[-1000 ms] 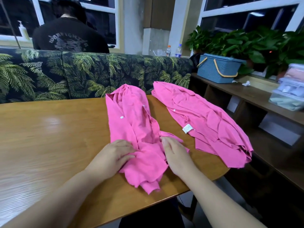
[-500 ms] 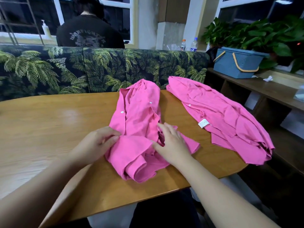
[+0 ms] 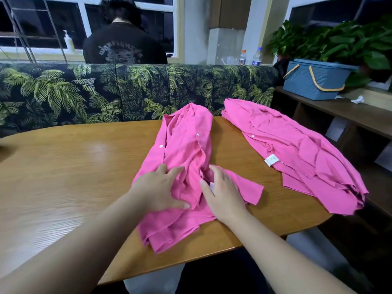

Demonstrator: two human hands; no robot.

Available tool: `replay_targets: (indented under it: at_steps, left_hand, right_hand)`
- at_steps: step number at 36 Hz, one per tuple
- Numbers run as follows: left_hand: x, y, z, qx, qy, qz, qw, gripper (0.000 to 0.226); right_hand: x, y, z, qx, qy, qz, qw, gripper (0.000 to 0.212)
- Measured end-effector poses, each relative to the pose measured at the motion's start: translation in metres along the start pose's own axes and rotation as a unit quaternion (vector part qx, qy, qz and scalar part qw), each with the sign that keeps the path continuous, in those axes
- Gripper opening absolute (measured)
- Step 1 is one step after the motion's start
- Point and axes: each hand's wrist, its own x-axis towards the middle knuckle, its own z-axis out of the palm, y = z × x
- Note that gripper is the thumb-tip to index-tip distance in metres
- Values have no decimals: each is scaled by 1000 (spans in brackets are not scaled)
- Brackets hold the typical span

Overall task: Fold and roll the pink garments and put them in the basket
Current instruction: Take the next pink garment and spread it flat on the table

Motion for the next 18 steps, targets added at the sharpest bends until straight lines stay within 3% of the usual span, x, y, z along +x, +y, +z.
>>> replay_targets:
  at_steps: [2, 5, 7, 9, 15, 18]
  left_hand:
    - [4, 4, 3, 3, 26, -16, 1000, 78]
    - [7, 4, 3, -18, 79, -16, 997, 35]
    - [7, 1, -2, -56, 84, -30, 994, 32]
    - [6, -2, -9, -101, 75, -66, 990, 31]
    - [7, -19, -17, -284, 142, -112, 942, 22]
    - [9, -26, -24, -361, 204, -145, 898, 24]
  right_hand:
    - [1, 3, 1, -47, 5, 23, 999, 58]
    - [0, 1, 0, -94, -53, 47, 993, 75]
    - [-2, -2, -4, -97, -81, 50, 991, 99]
    - [-3, -4, -6, -100, -99, 53, 989, 111]
    - [-2, -6, -4, -91, -102, 42, 990, 94]
    - [-3, -8, -5, -86, -83, 32, 992, 66]
